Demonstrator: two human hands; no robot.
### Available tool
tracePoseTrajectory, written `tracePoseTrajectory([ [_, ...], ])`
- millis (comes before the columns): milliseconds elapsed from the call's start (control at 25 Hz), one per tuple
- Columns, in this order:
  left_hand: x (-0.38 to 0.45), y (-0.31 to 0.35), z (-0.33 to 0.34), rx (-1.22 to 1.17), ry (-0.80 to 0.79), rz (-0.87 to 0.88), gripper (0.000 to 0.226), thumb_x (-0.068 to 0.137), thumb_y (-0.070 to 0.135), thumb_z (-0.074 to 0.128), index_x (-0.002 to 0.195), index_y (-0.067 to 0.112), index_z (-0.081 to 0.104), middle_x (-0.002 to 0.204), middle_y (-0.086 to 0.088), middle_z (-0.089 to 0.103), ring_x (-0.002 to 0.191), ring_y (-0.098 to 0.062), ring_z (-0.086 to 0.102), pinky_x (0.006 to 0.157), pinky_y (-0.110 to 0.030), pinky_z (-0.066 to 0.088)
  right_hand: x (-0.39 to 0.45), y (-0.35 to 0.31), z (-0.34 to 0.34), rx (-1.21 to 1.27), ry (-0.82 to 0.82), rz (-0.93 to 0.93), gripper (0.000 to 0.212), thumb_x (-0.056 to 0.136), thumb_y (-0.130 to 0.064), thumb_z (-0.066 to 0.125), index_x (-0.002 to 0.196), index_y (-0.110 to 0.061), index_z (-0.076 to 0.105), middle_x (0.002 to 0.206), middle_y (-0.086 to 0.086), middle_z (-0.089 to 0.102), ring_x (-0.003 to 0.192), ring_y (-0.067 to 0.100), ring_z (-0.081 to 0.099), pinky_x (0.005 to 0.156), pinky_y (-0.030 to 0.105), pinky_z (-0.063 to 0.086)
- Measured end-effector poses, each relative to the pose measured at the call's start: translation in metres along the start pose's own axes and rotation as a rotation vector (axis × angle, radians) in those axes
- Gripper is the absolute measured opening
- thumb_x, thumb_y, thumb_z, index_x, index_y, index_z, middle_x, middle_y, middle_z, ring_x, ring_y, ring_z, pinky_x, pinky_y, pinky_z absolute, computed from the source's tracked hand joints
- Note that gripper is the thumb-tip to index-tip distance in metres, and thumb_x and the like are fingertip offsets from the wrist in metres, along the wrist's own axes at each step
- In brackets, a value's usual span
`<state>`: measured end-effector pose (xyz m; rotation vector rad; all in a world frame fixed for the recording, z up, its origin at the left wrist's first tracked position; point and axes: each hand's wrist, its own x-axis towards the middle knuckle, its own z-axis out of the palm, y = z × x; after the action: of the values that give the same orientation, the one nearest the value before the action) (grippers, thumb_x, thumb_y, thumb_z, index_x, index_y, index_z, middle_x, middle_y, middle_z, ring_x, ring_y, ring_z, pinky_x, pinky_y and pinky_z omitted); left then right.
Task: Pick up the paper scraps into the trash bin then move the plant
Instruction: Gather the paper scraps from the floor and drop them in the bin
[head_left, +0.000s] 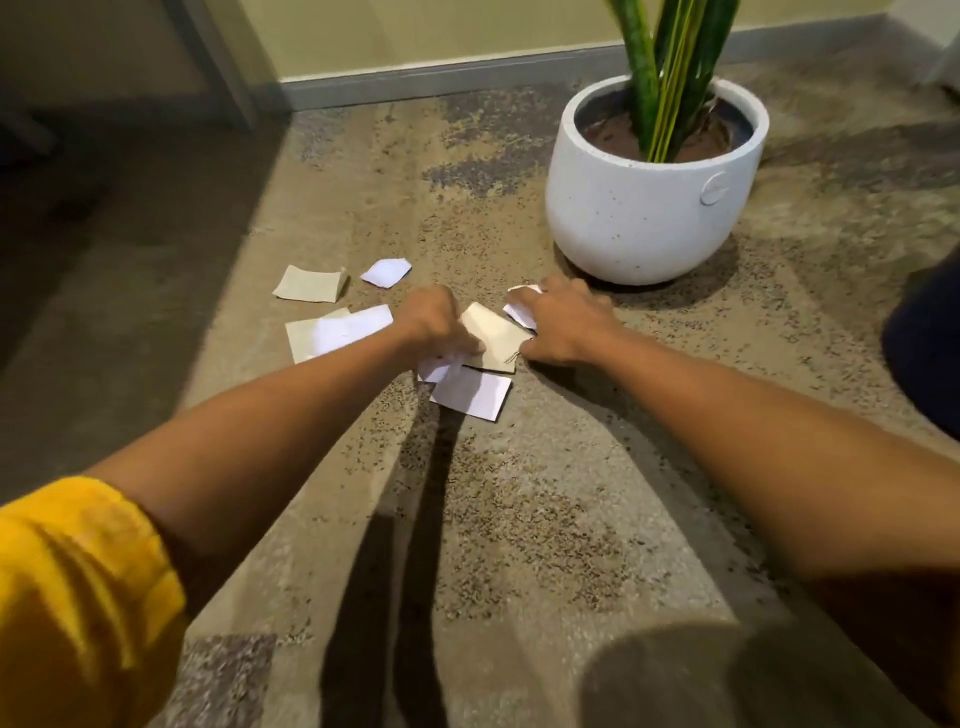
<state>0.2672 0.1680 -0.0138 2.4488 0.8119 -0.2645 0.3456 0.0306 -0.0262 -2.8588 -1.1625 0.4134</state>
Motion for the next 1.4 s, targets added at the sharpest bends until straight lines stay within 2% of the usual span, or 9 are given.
tracePoseTrajectory([
  [80,-0.001,-0.007,-0.002,-0.170,0.007,-0.039,0.033,0.067,0.014,0.083,0.090,0.004,0.062,0.087,-0.014,0.061,0.085,-0.029,0.059,0.069,-0.034,0.047,0.005,0.001,0.000,0.024,-0.007,0.000,0.058,0.084,-0.032,0.064,0.138,-0.029,0.042,0.140,0.012,0.037,0.127,0.038,0.035,0.101,0.049,0.041],
  [160,-0.004,-0.016,-0.008,-0.422,-0.035,-0.076,0.027,0.068,0.005,0.080,0.073,0.011,0.055,0.072,-0.009,0.059,0.067,-0.023,0.054,0.056,-0.029,0.047,0.005,0.004,0.000,0.113,0.031,0.000,0.048,0.083,-0.021,0.065,0.129,-0.023,0.051,0.131,0.013,0.041,0.120,0.036,0.043,0.097,0.040,0.044],
  [320,-0.012,-0.023,-0.016,-0.638,-0.105,-0.042,0.028,0.076,0.002,0.073,0.064,0.013,0.051,0.048,-0.001,0.061,0.042,-0.008,0.053,0.038,-0.015,0.043,-0.006,0.010,-0.001,0.308,0.102,0.064,0.026,0.079,-0.007,0.070,0.104,-0.014,0.067,0.116,0.011,0.060,0.099,0.022,0.055,0.074,0.024,0.036],
  [560,-0.030,-0.004,-0.025,-0.777,-0.093,0.008,0.015,0.080,0.009,0.070,0.072,0.014,0.059,0.070,-0.006,0.067,0.048,-0.005,0.056,0.050,-0.019,0.043,-0.036,0.019,-0.048,0.718,0.222,0.261,0.030,0.079,-0.007,0.073,0.109,-0.005,0.070,0.099,0.008,0.066,0.086,0.014,0.055,0.069,0.020,0.047],
  [720,-0.050,0.026,-0.053,-0.729,-0.061,0.071,0.014,0.081,0.014,0.070,0.072,0.015,0.059,0.071,-0.002,0.070,0.055,-0.005,0.056,0.054,-0.019,0.043,-0.066,0.023,-0.095,0.918,0.335,0.256,0.019,0.078,-0.007,0.073,0.096,-0.011,0.071,0.077,-0.003,0.060,0.068,0.009,0.056,0.054,0.009,0.047],
  [880,-0.081,0.074,-0.086,-0.669,0.014,0.159,0.009,0.083,0.016,0.069,0.088,0.009,0.067,0.079,-0.003,0.068,0.061,-0.007,0.054,0.057,-0.019,0.043,-0.107,0.035,-0.148,0.969,0.434,0.214,0.010,0.080,-0.007,0.069,0.080,-0.016,0.067,0.081,0.003,0.065,0.081,0.019,0.063,0.057,0.027,0.055],
  [1040,-0.120,0.153,-0.111,-0.763,0.002,0.268,0.004,0.083,0.012,0.067,0.080,0.010,0.067,0.079,-0.006,0.066,0.061,-0.009,0.054,0.054,-0.018,0.044,-0.144,0.079,-0.226,0.896,0.784,0.312,0.018,0.083,-0.015,0.068,0.069,-0.020,0.057,0.099,0.008,0.065,0.094,0.029,0.066,0.073,0.044,0.061],
  [1240,-0.175,0.274,-0.130,-0.666,-0.025,0.418,0.008,0.087,0.012,0.063,0.083,0.007,0.068,0.071,-0.003,0.065,0.058,-0.007,0.054,0.061,-0.020,0.044,-0.196,0.155,-0.272,0.731,1.100,0.583,0.009,0.089,-0.019,0.062,0.094,-0.019,0.069,0.113,0.007,0.065,0.103,0.023,0.060,0.080,0.023,0.042],
  [1400,-0.192,0.347,-0.109,-0.525,0.025,0.482,0.017,0.086,0.010,0.064,0.098,-0.001,0.068,0.083,-0.011,0.067,0.059,-0.012,0.057,0.057,-0.021,0.045,-0.229,0.203,-0.275,0.653,1.019,0.721,0.019,0.092,-0.018,0.058,0.107,-0.010,0.068,0.117,0.012,0.065,0.110,0.028,0.061,0.080,0.024,0.041],
])
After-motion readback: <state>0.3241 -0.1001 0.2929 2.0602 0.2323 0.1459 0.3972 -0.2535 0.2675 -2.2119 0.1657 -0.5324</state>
